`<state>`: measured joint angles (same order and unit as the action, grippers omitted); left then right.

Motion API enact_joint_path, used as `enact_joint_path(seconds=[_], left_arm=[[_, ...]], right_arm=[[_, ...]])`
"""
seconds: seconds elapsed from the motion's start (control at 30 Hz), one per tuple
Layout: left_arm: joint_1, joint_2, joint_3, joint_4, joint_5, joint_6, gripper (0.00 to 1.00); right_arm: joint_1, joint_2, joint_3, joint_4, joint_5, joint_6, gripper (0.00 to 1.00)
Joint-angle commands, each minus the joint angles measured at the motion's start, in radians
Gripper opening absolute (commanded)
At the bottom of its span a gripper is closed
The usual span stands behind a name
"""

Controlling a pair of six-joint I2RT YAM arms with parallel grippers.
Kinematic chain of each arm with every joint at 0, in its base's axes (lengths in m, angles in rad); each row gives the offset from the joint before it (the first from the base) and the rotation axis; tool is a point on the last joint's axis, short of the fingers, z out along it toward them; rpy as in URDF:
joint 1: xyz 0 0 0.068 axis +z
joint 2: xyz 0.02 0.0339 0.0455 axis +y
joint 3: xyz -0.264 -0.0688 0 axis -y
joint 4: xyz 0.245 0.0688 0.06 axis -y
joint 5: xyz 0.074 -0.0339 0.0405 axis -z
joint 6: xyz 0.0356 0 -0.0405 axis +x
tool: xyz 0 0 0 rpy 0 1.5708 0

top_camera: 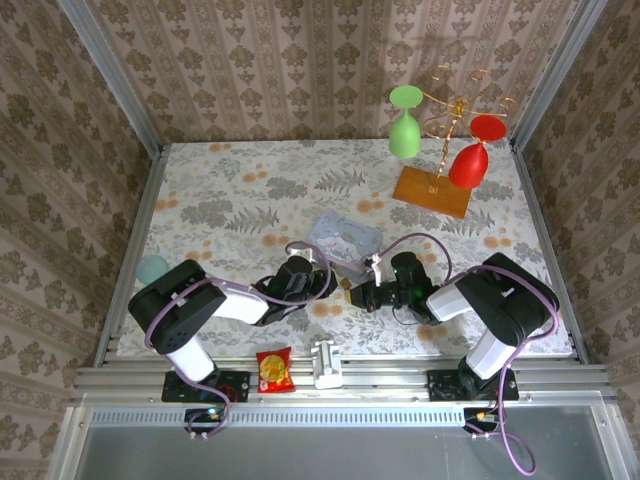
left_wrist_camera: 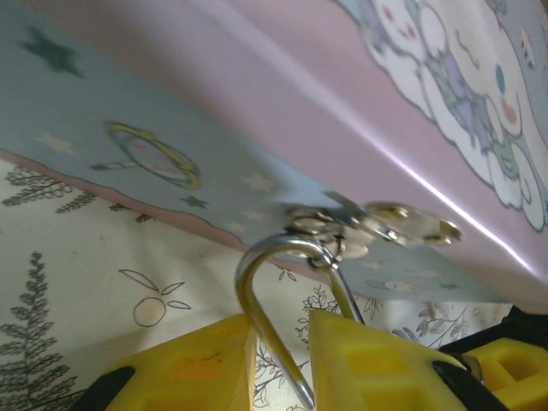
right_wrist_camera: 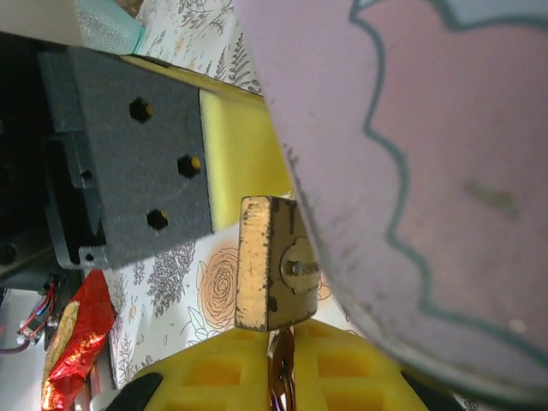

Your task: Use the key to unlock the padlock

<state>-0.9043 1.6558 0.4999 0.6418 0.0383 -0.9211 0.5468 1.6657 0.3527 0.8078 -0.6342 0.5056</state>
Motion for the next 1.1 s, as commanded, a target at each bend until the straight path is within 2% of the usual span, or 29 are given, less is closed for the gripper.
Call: enact_joint_path(seconds=[0.0, 0.1, 0.2, 0.33, 0.43, 0.7, 0.87, 1.07], left_arm=[[-0.021, 0.005, 0.051, -0.107, -0.020, 0.099, 0.26], [-0.040, 0.007, 0.098, -0.211, -0.057, 0.138, 0.30], [-0.030, 0.017, 0.076, -0.179, -0.052, 0.125, 0.26], [-0.015, 0.026, 0.043, -0.138, -0.045, 0.113, 0.24], [-0.011, 0.032, 0.050, -0.132, -0.040, 0.120, 0.24], [0.004, 0.054, 0.054, -0.099, -0.017, 0.118, 0.24], [0.007, 0.030, 0.016, -0.072, -0.020, 0.100, 0.22], [0.016, -0.007, 0.012, -0.076, -0.008, 0.097, 0.22]], right_arm=[[-0.002, 0.067, 0.025, -0.092, -0.028, 0.080, 0.12], [-0.001, 0.112, 0.027, -0.078, -0.002, 0.106, 0.14], [-0.001, 0.109, 0.028, -0.099, 0.023, 0.107, 0.14], [-0.001, 0.056, 0.026, -0.181, 0.046, 0.075, 0.19], [-0.001, 0.012, 0.026, -0.267, 0.089, 0.037, 0.29], [-0.002, -0.012, 0.055, -0.385, 0.181, 0.019, 0.29], [0.011, -0.123, 0.044, -0.429, 0.277, -0.009, 0.34], [0.033, -0.249, 0.101, -0.611, 0.404, -0.070, 0.38]])
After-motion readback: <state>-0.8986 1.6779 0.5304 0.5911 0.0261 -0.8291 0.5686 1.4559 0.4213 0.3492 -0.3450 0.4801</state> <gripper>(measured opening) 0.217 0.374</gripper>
